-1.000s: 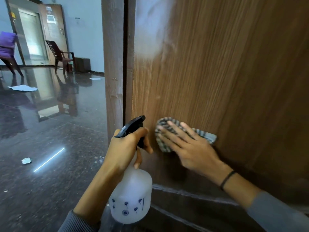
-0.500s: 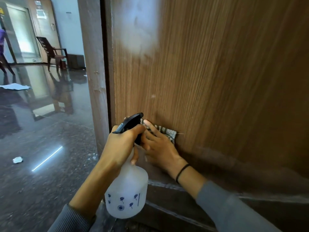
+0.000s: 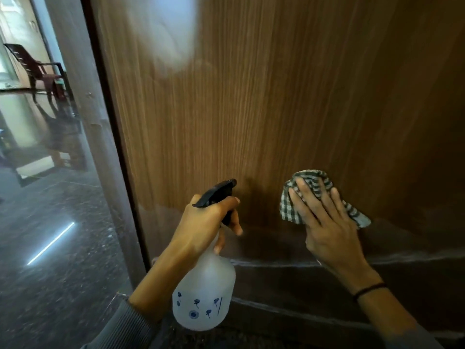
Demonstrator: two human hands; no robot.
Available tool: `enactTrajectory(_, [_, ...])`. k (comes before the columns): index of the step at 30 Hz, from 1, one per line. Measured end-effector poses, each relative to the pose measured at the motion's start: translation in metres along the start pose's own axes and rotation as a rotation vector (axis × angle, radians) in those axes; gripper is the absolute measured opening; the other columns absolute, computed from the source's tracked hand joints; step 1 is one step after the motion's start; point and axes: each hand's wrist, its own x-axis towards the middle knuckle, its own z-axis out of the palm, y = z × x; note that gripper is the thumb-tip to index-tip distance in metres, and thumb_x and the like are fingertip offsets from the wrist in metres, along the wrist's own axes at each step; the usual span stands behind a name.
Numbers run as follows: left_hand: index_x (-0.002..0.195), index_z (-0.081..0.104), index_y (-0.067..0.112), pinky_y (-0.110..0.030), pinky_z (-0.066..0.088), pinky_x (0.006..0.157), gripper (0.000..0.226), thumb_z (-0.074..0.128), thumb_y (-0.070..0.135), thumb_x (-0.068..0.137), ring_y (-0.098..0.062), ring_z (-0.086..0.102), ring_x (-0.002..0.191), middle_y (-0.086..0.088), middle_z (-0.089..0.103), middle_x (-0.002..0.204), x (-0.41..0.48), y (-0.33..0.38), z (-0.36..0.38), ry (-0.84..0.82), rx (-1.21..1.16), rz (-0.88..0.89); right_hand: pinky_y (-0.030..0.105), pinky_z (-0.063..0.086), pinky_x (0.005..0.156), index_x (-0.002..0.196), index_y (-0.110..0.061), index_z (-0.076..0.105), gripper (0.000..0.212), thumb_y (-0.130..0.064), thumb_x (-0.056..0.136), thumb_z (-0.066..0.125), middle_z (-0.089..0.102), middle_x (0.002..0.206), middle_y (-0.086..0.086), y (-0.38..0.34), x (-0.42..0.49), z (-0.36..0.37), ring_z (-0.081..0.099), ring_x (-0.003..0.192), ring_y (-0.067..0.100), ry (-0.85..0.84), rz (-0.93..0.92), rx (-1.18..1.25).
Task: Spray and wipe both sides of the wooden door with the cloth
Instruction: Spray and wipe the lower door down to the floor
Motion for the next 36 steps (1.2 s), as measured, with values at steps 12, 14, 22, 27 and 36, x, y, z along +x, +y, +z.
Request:
enactTrajectory(12, [0.087,0.056,-0.003,-0.023,0.035,0.038,0.036,0.069,0.03,0.094,-0.018,0.038,0.032,-0.011,0.057,0.053,0.016,-0.01,0.037,-0.031,-0.014,-0.119,0.057,0.014,0.125,0.156,-0.006,0.021,0.065,0.004,0.094,0.039,0.016,0.166,0.012,-0.004,0.03,-0.041,0.019,0.154,0.037,0.209,0.187,0.39])
enactTrajectory(14, [0.084,0.06,-0.007,-0.023,0.033,0.035,0.036,0.066,0.027,0.096,-0.018,0.038,0.031,-0.018,0.061,0.06,0.015,-0.005,0.03,-0.048,-0.048,-0.073,0.056,0.012,0.125,0.156,-0.009,0.023,0.065,0.001,0.095,0.043,0.017,0.166,0.01,-0.013,0.042,-0.035,0.018,0.154,0.036,0.214,0.147,0.339])
enactTrajectory(22, [0.088,0.063,-0.013,-0.021,0.032,0.032,0.032,0.058,0.016,0.099,-0.025,0.038,0.039,-0.026,0.062,0.067,0.015,0.017,0.008,-0.015,-0.002,0.055,0.047,0.012,0.127,0.152,-0.016,0.032,0.06,-0.022,0.096,0.052,0.023,0.164,0.005,-0.065,0.051,0.037,0.013,0.156,0.029,-0.005,-0.29,0.044])
enactTrajectory(27, [0.074,0.062,-0.003,-0.021,0.034,0.035,0.033,0.056,0.015,0.101,-0.026,0.036,0.036,-0.02,0.064,0.067,0.023,0.021,0.01,-0.046,0.027,0.068,0.048,0.001,0.126,0.159,-0.019,0.02,0.069,-0.021,0.096,0.047,0.008,0.168,0.006,-0.039,0.062,0.018,0.004,0.156,0.029,0.06,-0.101,-0.009])
enactTrajectory(36, [0.071,0.059,-0.005,-0.02,0.037,0.038,0.04,0.057,0.021,0.101,-0.021,0.035,0.028,-0.025,0.064,0.067,0.029,0.036,0.015,-0.056,-0.048,0.157,0.055,0.009,0.126,0.159,-0.013,0.028,0.061,-0.025,0.102,0.045,0.018,0.168,0.008,-0.043,0.13,-0.027,0.01,0.156,0.032,0.16,0.163,0.138])
